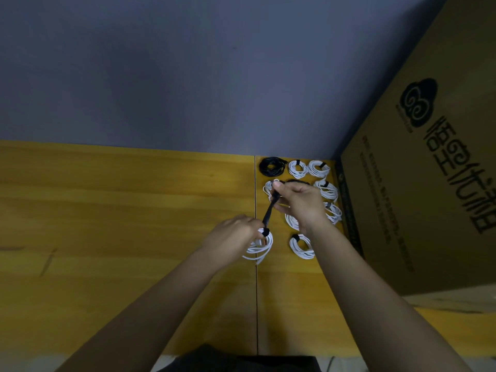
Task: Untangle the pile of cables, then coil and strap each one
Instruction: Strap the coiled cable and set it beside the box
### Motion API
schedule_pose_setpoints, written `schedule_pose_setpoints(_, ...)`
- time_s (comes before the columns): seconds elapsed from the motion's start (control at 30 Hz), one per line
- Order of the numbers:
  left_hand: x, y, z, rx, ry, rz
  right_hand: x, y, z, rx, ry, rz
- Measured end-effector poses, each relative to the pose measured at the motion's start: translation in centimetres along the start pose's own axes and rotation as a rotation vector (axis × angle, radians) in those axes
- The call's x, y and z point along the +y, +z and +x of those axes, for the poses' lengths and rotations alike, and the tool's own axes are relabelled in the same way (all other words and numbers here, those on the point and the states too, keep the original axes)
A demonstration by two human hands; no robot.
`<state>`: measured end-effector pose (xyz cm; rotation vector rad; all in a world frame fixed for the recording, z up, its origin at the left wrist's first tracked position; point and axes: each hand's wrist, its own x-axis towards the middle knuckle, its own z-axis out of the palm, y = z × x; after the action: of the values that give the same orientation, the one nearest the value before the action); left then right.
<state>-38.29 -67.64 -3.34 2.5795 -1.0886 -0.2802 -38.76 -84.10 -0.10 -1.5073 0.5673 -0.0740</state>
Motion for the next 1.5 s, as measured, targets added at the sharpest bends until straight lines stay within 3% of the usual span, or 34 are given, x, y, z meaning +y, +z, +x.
schedule_pose_setpoints(0.13,0.0,0.0,0.2,-0.006,-0.057,0.000,-0.2,0.6,0.1,0.002,-0.262,-0.380)
schedule_pose_setpoints(0.23,0.0,0.1,0.1,0.023,-0.071,0.036,-0.1,0.8,0.0,0.028,-0.315,-0.509)
schedule_pose_setpoints(0.63,-0.6,-0.1,0.0,0.114,-0.182,-0.009,-0.1,1.0,1.1,0.127,-0.246,-0.428)
schedule_pose_setpoints(0.9,-1.4,-1.2,1.5,-0.030,-0.219,-0.132,-0.9,2.2,-0.3,-0.108,-0.413,-0.353)
schedule_pose_setpoints(1.1,-2.8,-1.4,2.0,0.024,-0.270,-0.459,0.7,0.7,-2.8,-0.264,-0.422,-0.349)
schedule_pose_setpoints(1.23,-2.8,-1.4,2.5,0.037,-0.301,-0.673,2.5,-0.2,-4.6,-0.271,-0.417,-0.466)
schedule_pose_setpoints(1.4,-2.2,-1.7,2.5,-0.024,-0.363,-1.146,2.6,-0.8,-5.0,-0.247,-0.543,-0.625)
schedule_pose_setpoints(1.5,-2.1,-2.3,2.5,-0.083,-0.344,-1.222,2.7,-1.2,-4.9,-0.235,-0.610,-0.694)
